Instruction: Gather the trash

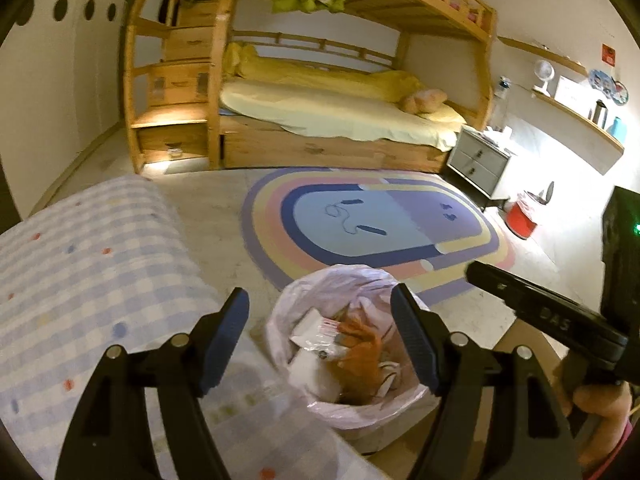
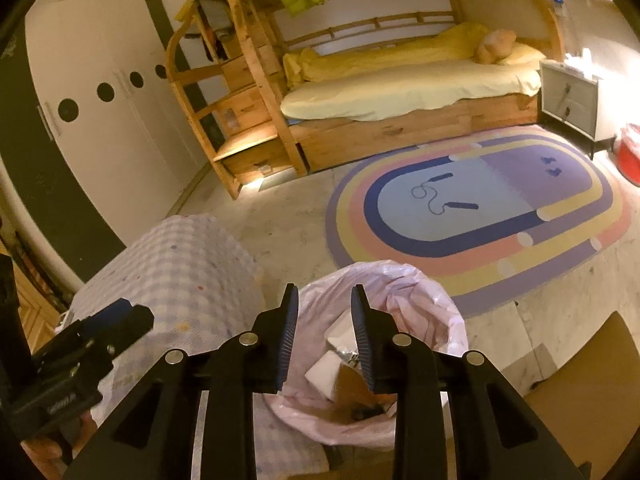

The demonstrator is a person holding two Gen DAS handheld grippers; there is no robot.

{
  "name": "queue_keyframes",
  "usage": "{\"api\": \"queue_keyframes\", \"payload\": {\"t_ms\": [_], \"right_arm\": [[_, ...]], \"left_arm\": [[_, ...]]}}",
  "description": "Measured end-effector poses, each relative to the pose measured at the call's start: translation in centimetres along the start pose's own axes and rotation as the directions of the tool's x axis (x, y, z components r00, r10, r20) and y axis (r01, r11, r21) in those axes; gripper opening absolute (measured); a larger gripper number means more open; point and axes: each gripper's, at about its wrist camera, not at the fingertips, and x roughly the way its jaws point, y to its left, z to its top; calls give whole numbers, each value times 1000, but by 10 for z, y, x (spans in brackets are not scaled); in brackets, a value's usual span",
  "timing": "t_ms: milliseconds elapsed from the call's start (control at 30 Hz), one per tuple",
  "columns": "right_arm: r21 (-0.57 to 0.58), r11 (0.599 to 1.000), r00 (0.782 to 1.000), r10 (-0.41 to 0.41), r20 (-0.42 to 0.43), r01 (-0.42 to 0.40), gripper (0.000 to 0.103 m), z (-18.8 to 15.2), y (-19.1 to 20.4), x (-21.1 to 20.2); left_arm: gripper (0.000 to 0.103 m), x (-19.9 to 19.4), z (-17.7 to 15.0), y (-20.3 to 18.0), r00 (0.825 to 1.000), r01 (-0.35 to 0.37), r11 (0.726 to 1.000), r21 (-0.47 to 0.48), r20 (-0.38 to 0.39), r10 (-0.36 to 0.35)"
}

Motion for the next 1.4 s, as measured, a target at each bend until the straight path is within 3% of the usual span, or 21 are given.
{"api": "queue_keyframes", "payload": {"t_ms": [133, 300, 400, 533, 633, 833, 1000, 1200, 1333, 1400], "right_arm": [[-11, 999, 999, 32, -6, -32, 29, -6, 11, -19], [-79, 992, 995, 95, -37, -98, 40, -19, 47, -52], [-120, 982, 988, 144, -48, -149, 53, -27, 70, -70], [-168, 959, 973, 220, -69, -229, 90, -39, 107, -95], [-185, 946, 963, 254, -85, -266, 90, -45, 131, -110], [-237, 907, 936, 323, -138, -348, 90, -54, 177, -133], [-313, 877, 931, 332, -151, -364, 90, -65, 208, -158], [-414, 856, 951, 278, -134, -309, 90, -78, 223, -188], [-441, 857, 964, 237, -120, -265, 90, -86, 223, -197], [-450, 860, 971, 214, -111, -241, 90, -88, 220, -199]], "left_arm": [[71, -34, -5, 12, 998, -58, 998, -12, 27, 58], [72, -82, -11, 30, 991, -124, 991, -48, 50, 126], [77, -116, -21, 42, 982, -179, 982, -67, 51, 183], [87, -165, -38, 59, 965, -252, 962, -107, 44, 257], [96, -201, -52, 73, 947, -311, 940, -141, 37, 319], [96, -262, -80, 96, 902, -425, 882, -204, -17, 431], [96, -307, -101, 102, 862, -501, 826, -258, -56, 504], [96, -339, -116, 99, 802, -594, 763, -253, -123, 584], [96, -348, -121, 93, 778, -627, 745, -229, -127, 615], [96, -351, -123, 90, 774, -632, 743, -218, -126, 621]]}}
